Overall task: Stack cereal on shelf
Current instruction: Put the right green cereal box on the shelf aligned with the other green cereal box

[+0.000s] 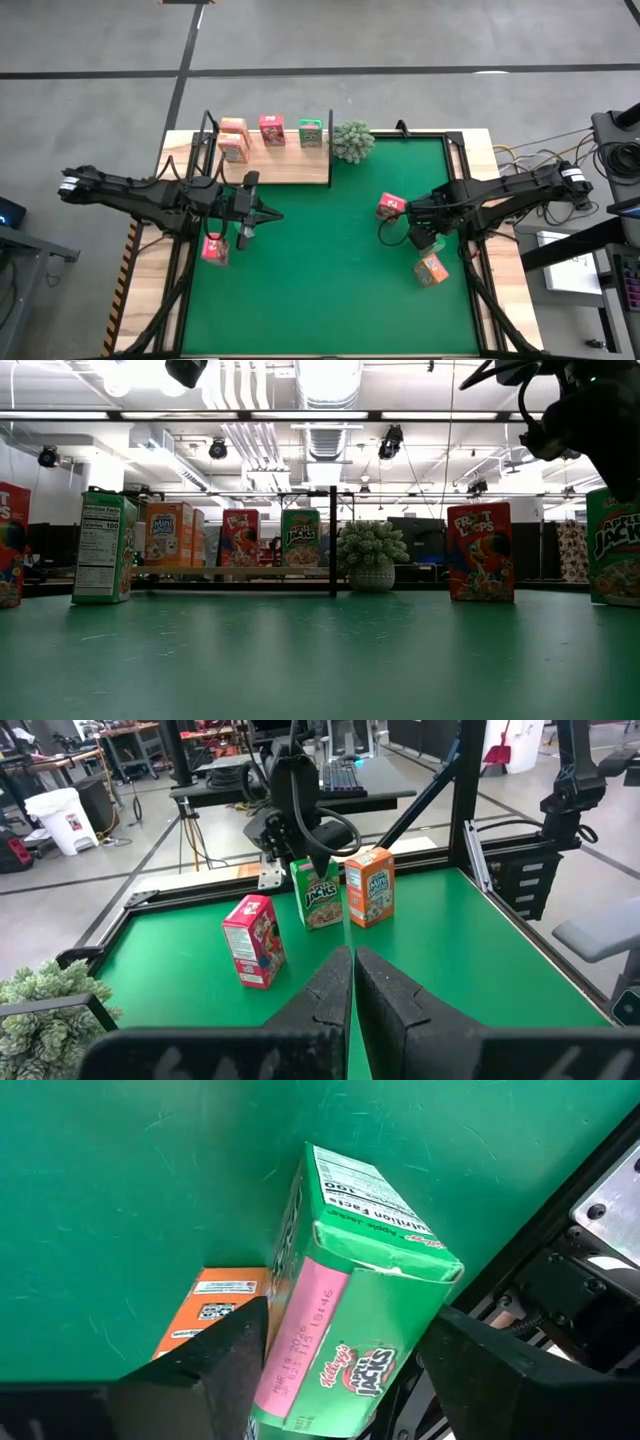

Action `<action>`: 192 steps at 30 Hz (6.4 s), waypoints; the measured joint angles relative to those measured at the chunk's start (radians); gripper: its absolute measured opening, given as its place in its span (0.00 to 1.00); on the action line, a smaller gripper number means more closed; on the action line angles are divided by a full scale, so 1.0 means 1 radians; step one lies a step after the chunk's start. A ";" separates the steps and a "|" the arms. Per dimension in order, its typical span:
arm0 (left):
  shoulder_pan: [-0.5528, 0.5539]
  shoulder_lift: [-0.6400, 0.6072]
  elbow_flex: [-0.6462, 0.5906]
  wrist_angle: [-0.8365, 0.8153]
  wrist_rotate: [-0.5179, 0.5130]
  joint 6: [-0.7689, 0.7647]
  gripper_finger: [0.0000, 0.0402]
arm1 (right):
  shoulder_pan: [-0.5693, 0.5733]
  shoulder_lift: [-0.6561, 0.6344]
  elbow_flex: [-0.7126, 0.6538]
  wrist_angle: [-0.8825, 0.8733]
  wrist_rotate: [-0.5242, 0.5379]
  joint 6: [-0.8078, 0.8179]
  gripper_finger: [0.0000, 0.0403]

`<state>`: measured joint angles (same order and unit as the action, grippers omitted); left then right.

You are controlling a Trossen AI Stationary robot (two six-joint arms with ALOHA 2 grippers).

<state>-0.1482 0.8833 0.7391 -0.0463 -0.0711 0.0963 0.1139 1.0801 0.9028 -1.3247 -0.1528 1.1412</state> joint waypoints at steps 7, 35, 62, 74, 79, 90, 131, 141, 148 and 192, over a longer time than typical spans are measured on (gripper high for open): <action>0.000 0.000 0.000 0.000 0.000 0.000 0.00 | 0.000 0.000 0.000 0.002 0.000 0.000 0.54; 0.000 0.000 0.000 0.000 0.000 -0.001 0.00 | 0.000 0.000 0.000 0.008 0.023 0.001 0.54; 0.000 0.000 0.000 0.000 0.000 -0.001 0.00 | -0.001 -0.010 0.135 -0.087 0.104 -0.018 0.40; 0.000 0.000 -0.001 0.000 0.000 0.001 0.00 | -0.001 -0.004 0.480 -0.241 0.306 -0.052 0.38; 0.000 0.000 -0.001 0.000 0.000 0.027 0.00 | -0.001 0.020 0.600 -0.158 0.417 -0.163 0.38; 0.000 -0.019 -0.001 0.002 -0.182 0.082 0.00 | -0.002 0.211 0.794 0.231 0.434 -0.607 0.38; 0.000 -0.141 -0.049 -0.025 -0.207 0.086 0.00 | -0.441 1.132 1.447 0.172 0.224 -1.547 0.37; 0.000 -0.138 -0.049 -0.025 -0.207 0.086 0.00 | -0.445 1.127 1.443 0.222 0.224 -1.560 0.44; 0.000 -0.137 -0.049 -0.025 -0.207 0.086 0.00 | -0.449 1.125 1.442 0.236 0.224 -1.561 0.56; 0.000 -0.137 -0.048 -0.052 -0.207 0.089 0.00 | -0.435 1.084 1.443 0.344 0.232 -1.534 0.03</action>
<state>-0.1478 0.7467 0.6910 -0.0982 -0.2779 0.1856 -0.3210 2.1639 2.3454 -0.9803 0.0792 -0.3926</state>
